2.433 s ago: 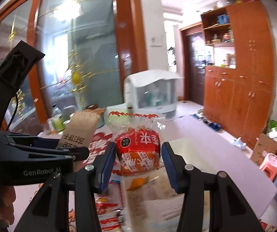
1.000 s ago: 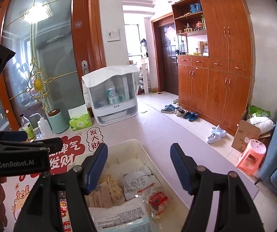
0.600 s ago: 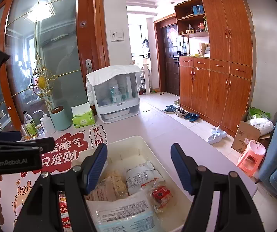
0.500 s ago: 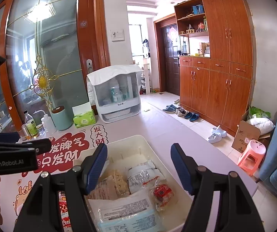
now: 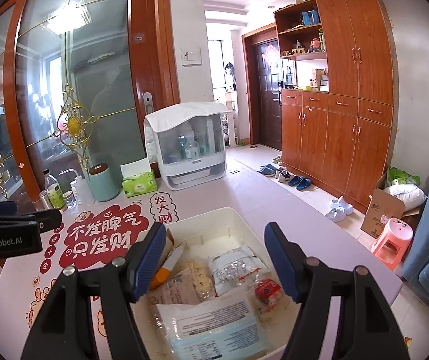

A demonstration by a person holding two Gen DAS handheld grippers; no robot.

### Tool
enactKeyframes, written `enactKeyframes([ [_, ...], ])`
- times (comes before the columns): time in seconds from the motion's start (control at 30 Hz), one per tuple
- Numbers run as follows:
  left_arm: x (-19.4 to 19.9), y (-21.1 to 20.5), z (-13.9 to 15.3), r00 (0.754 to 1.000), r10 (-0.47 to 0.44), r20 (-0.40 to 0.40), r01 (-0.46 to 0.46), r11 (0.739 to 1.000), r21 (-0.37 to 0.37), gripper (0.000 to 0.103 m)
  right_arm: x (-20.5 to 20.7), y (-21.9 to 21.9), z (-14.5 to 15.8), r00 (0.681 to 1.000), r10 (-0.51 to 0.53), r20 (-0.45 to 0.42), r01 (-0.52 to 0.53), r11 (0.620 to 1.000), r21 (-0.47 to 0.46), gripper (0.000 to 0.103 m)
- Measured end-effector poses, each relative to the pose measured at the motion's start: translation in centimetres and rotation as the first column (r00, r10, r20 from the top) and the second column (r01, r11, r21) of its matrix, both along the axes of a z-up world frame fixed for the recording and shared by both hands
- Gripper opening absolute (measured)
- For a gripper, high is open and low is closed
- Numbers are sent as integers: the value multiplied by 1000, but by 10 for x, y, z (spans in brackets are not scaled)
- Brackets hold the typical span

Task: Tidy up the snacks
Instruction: 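Move both open grippers back over the remaining snacks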

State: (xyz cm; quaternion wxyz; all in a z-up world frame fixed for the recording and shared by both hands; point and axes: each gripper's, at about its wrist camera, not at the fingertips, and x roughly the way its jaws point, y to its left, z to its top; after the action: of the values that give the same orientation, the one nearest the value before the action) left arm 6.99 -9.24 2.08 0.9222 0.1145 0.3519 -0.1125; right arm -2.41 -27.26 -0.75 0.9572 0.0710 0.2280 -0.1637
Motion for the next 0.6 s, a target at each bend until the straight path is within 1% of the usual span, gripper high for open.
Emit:
enactKeyframes([
  [0.23,2,29,-4,1000,30,-6,-30,1000,-1,92,3,24,-1,1000,27,-9,-28,1000,-8,69],
  [0.6,12,76,-21,995,87,-39,-87,996,-2,92,15,66,-9,995,88,-41,-89,996,-22,69],
])
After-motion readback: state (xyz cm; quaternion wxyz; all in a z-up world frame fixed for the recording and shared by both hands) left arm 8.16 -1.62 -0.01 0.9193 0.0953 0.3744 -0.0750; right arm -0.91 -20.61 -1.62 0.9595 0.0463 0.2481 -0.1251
